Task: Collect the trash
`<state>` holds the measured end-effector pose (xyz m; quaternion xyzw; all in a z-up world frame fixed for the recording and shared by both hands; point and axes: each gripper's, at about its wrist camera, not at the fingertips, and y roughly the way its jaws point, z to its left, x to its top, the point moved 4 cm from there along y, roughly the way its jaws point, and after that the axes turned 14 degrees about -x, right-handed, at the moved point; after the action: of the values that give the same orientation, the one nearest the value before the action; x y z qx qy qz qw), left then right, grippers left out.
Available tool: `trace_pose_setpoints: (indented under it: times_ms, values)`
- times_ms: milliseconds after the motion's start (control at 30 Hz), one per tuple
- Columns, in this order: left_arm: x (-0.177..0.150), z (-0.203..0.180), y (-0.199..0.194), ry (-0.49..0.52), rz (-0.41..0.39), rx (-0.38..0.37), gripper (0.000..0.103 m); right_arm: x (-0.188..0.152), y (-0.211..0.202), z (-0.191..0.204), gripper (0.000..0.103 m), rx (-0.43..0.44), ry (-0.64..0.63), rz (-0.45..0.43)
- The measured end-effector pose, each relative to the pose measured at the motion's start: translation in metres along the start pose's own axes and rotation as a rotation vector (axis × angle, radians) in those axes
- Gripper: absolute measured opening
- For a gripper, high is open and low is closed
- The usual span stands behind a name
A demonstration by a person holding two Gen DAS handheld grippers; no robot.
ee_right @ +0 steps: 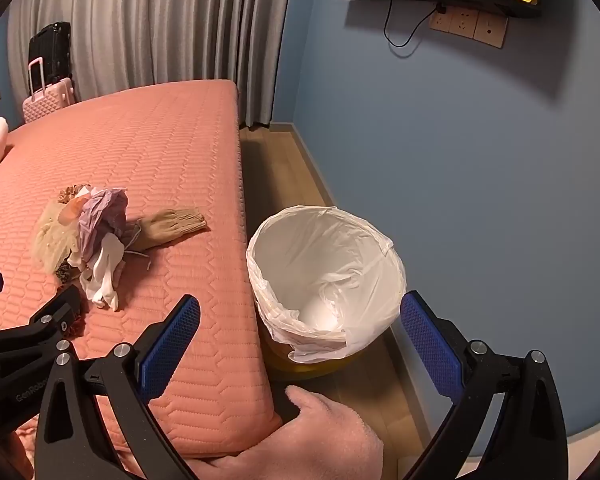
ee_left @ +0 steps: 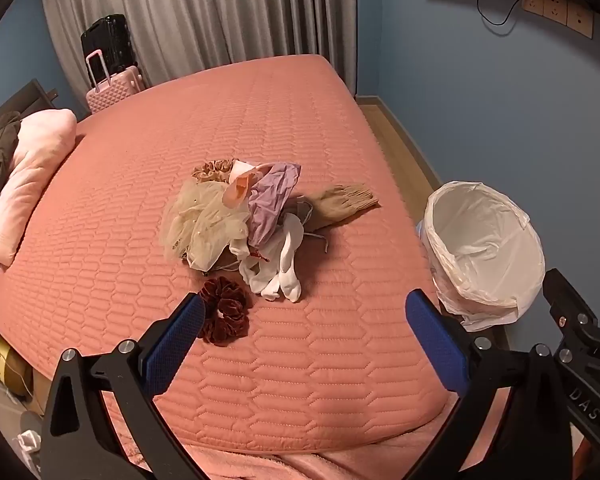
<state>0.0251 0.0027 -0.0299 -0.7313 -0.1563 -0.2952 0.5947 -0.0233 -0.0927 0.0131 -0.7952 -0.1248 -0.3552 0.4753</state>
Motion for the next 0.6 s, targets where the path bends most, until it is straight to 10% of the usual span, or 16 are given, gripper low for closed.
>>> trace_pose_setpoints:
  times_ms: [600]
  values:
    - [0.0032,0.0000,-0.0010,0.003,-0.013,-0.003,0.096,0.0039,0.0003,-0.0056,0.097,-0.011,0.000,-0.002]
